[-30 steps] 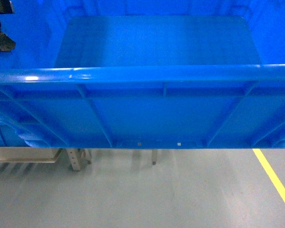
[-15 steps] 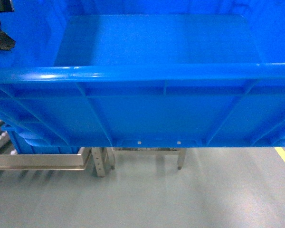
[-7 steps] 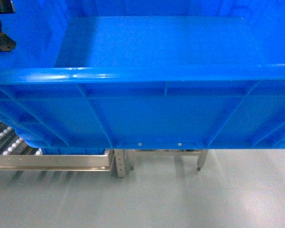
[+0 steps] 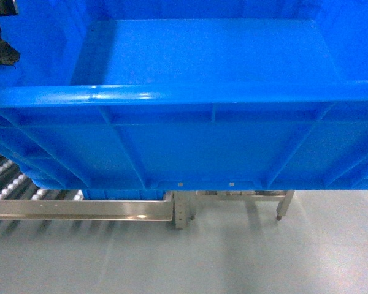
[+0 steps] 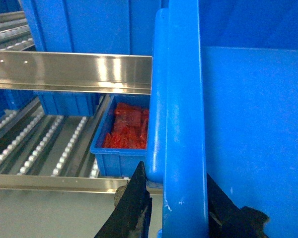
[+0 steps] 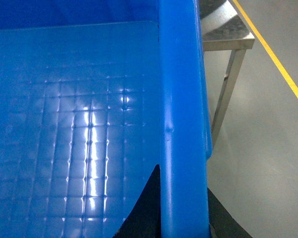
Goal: Place box next to blue box on left shelf
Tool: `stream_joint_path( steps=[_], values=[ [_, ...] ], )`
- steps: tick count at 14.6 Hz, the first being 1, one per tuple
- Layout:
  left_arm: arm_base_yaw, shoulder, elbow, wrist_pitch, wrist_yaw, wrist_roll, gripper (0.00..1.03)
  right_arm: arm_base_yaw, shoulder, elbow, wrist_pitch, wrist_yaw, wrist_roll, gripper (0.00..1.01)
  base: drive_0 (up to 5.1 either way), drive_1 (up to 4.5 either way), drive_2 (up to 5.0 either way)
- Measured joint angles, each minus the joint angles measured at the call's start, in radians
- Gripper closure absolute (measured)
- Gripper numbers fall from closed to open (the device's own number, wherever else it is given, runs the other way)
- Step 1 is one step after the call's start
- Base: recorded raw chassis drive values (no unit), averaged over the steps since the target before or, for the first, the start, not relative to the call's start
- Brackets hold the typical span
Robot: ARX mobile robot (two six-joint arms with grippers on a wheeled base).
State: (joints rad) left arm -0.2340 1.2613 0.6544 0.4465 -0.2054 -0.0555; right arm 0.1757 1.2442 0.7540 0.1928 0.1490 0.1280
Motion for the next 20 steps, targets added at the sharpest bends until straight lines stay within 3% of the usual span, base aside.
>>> stream_joint_path(
  steps=[20],
  values=[
    [0.000, 0.000, 0.000, 0.002, 0.000, -0.002, 0.87, 0.000, 0.000, 0.000, 0.001, 0.000, 0.000, 0.94, -4.9, 2.36, 2.5]
  ],
)
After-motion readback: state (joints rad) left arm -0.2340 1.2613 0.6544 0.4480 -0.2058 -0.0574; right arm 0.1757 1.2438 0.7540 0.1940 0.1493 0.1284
